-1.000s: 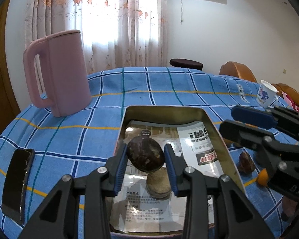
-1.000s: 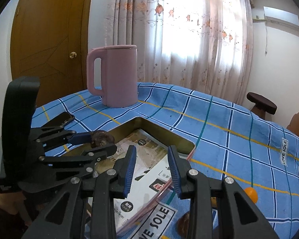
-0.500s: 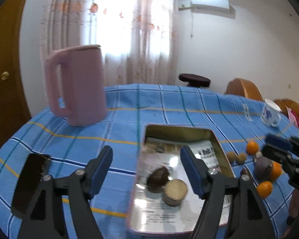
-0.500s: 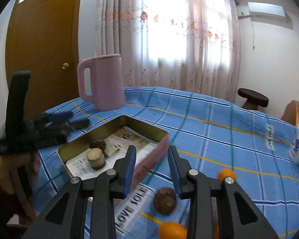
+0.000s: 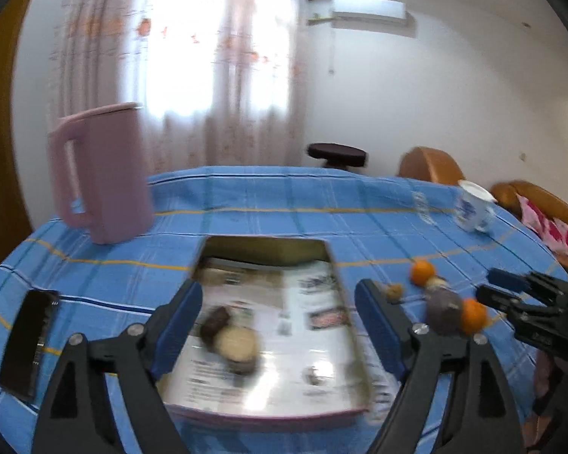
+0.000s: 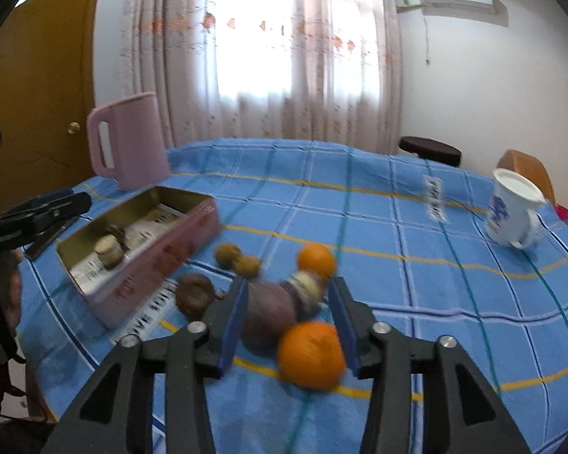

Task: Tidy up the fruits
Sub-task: 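Move both tools back toward the oranges on the cloth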

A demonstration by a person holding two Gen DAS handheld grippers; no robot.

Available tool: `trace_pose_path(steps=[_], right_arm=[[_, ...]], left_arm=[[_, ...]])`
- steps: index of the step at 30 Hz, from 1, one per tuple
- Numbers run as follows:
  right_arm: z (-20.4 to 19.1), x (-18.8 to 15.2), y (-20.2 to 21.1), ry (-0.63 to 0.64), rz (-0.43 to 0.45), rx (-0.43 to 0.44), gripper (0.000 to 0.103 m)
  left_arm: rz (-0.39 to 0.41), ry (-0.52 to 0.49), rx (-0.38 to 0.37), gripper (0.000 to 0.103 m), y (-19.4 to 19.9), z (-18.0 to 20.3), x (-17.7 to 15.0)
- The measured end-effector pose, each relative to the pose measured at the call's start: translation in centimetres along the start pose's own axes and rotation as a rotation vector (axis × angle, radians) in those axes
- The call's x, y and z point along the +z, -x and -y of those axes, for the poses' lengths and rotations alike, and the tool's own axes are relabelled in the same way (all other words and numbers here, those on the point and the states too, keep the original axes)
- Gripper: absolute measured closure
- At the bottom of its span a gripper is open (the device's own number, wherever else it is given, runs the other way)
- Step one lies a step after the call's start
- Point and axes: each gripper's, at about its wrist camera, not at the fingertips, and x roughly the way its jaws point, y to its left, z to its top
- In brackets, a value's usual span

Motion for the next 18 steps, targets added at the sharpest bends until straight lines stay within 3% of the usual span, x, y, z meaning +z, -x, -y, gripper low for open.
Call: trace_pose_path(steps=[8,13,18], right_arm=[[1.4,-1.8,-0.9,-0.003,-0.119,-0.015,0.05],[1.7,-2.0,-1.8,-0.024,-0.153,-0.018,0.048],[1.9,-2.2,-2.9,-0.044,-0.215,0.043,0.048]], left_arm=[[-0.075,-0.063,-0.127,0.012,-1.1,6.2,-2.3],[-0.099,-0.114,-0.155,0.012,-1.4,8.8,-2.9],[-0.119,-0.144,-0.177,0.012,-1.7,10.2,-3.4]])
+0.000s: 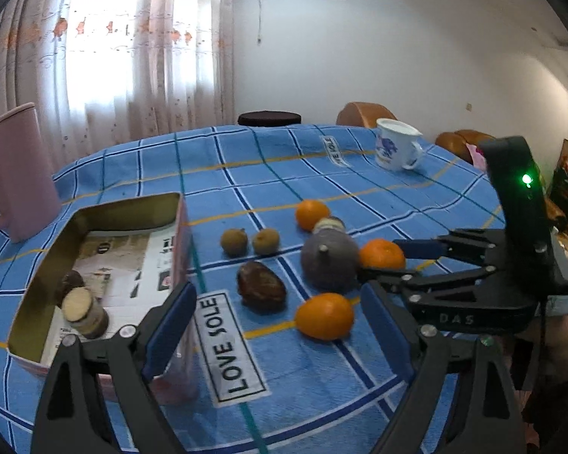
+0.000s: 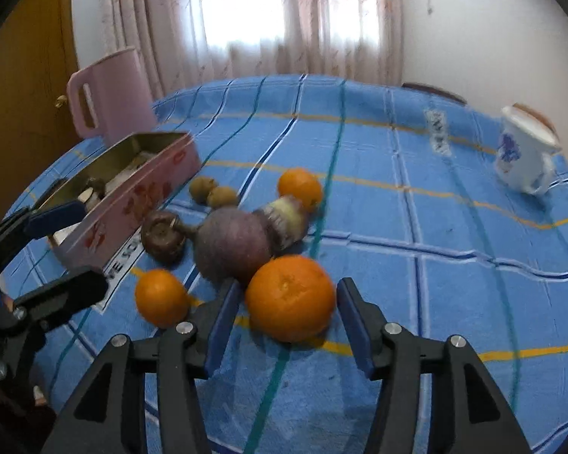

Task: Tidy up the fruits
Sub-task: 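Move both tools back toward the oranges on the cloth, then grasp an orange with left tool while right tool grasps another orange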

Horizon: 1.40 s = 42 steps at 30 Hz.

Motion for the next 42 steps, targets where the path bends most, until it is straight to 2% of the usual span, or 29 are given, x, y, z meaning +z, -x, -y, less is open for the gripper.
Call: trace_pose_path(steps=[4,9,19,24,30,42], right_arm=[[0.8,-0.2,0.3,-0.034,0.012,0.032,0.053],[1.2,-0.5,1.7,-0.058,0.085,-0.002,0.054],[1.7,-0.5,2.3,-0.082,0.116,0.006,0.053],[1.8,-0.5,2.2,-0.088,0.116,0.013,0.053],[1.9,-0.6,2.4,-0.092,0.128,0.015,0.053],[1.6,-0.8,3.3,-0.079,0.178,0.015,0.053]], left_arm=[[-0.033,-0.013,-0.014,0.014,-1.0,0.7,-0.3],[-0.065,-0.047,-0.03,0.022,-1.9,1.6,-0.3],[-0.138,-0.074,-0.062,0.058,-3.9,2.8,-0.4],[-0.166,-0.043,-0.077,0.059,-4.6,2.3,-0.1],[-0.157,-0.048,-0.078,0.061,-4.2,2.4,-0.3],[-0.077,-0.025,-0.064,0.062,-3.0,2.1,-0.3]])
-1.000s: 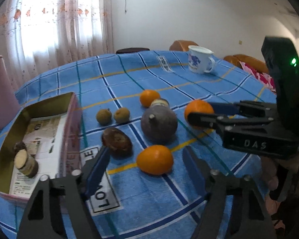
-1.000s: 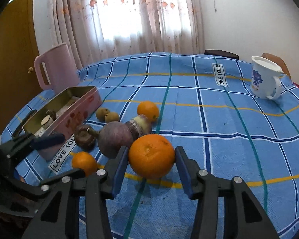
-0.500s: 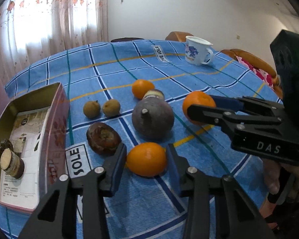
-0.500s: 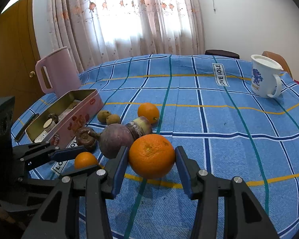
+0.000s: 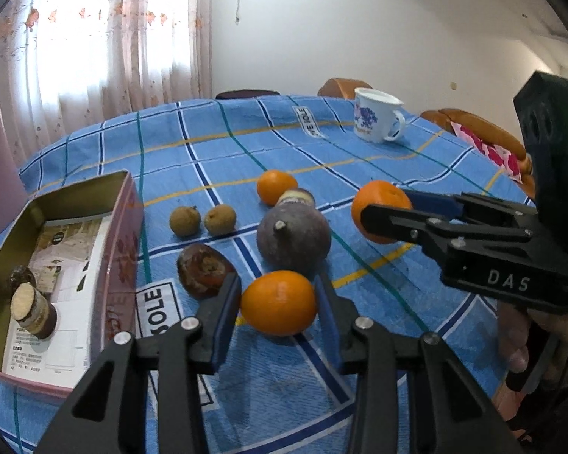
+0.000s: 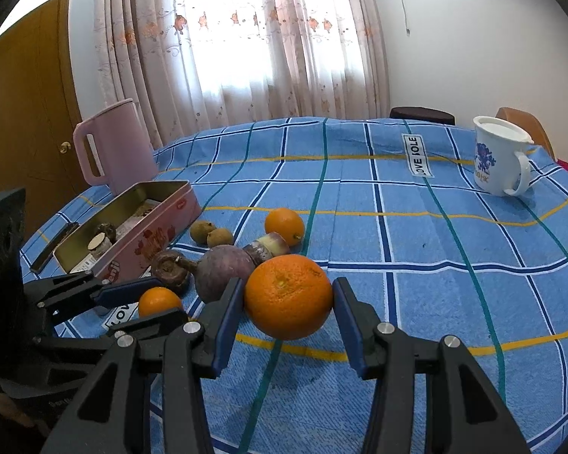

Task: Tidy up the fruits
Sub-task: 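Grasp an orange with left tool while right tool grasps another orange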

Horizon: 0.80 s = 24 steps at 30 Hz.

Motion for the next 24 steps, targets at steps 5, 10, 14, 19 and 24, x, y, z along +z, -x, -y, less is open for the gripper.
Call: trace_pose_path(steps=[5,10,14,19,24], right_arm=[[-0.2,-0.1,0.5,0.012,0.028,-0.001,0.053],[-0.6,-0.1,0.9,0.03,0.052,-0.005,0.053],[-0.7,-0.2,1.3,0.04,0.075,-0.005,0.053],[-0.9,-0.3,1.9,0.05,0.109,-0.002,0.053],[-1.3,-0.4,2.3,0.066,0.133,-0.011,0.053]], left_arm=[[0.042,0.0,0.015,0.062,0.7,0.0,-0.1],[0.09,0.012,0.022,0.062,1.4,-0.2,-0.2],[0.123,0.028,0.023,0.062,2.0,-0.5,-0.2],[0.151,0.04,0.037,0.062,2.5,-0.8,-0.3],[0.179,0.033,0.058,0.062,3.1,-0.8,-0.3]])
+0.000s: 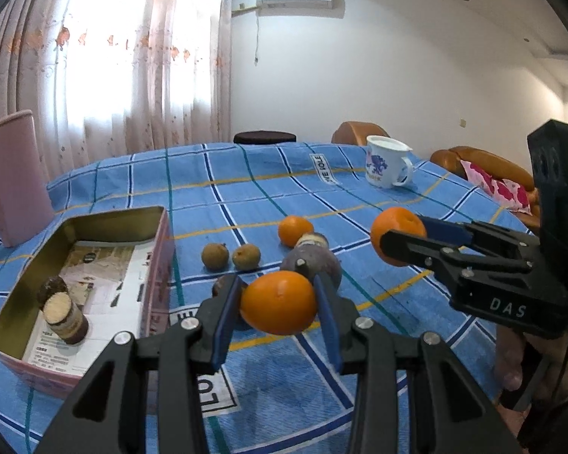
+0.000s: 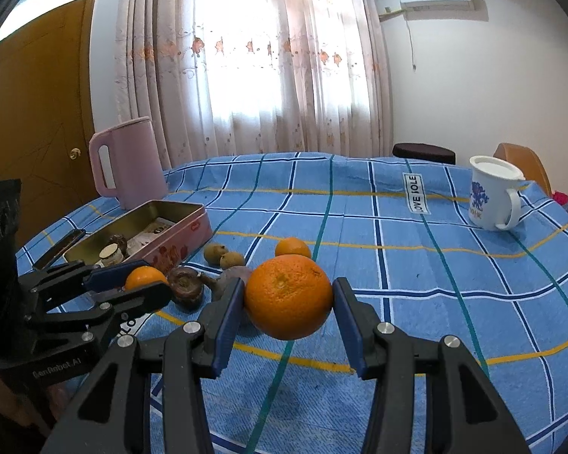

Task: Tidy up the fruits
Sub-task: 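Grasp an orange with left tool while right tool grasps another orange, then carry both oranges into the pink tin and open both tools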

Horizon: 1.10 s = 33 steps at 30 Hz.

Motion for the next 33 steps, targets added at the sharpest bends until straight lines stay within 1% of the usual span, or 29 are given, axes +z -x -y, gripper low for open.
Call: trace_pose_path(steps=[6,10,17,25,30,33], right_arm=[[-0.6,0.0,0.6,0.031,0.036,-0.019,0.053],[-1.1,0.0,0.7,0.06,0.042,-0.037,0.053],[-1.2,0.1,0.9,0.059,0.055,-0.047,0.053],[-2.1,1.0,1.1,0.075,0.073,-0.039,0.053],[-3.0,1.8,0.7,0.09,0.076,-0.026,0.053],[-3.7,2.6,0.2,0.098,0.073,-0.005,0.053]], left_arm=[[0.044,-0.012,0.031,0.062,1.1,-0.3,0.4],[0.058,-0.006,0.046,0.062,1.4,-0.6,0.6],[0.079,-0.005,0.087,0.062,2.1,-1.2,0.8],[0.094,0.015,0.133,0.062,2.7,-2.8,1.2],[0.095,0.03,0.14,0.062,3.0,-3.8,1.3],[0.094,0.05,0.146,0.062,3.2,-5.0,1.4]])
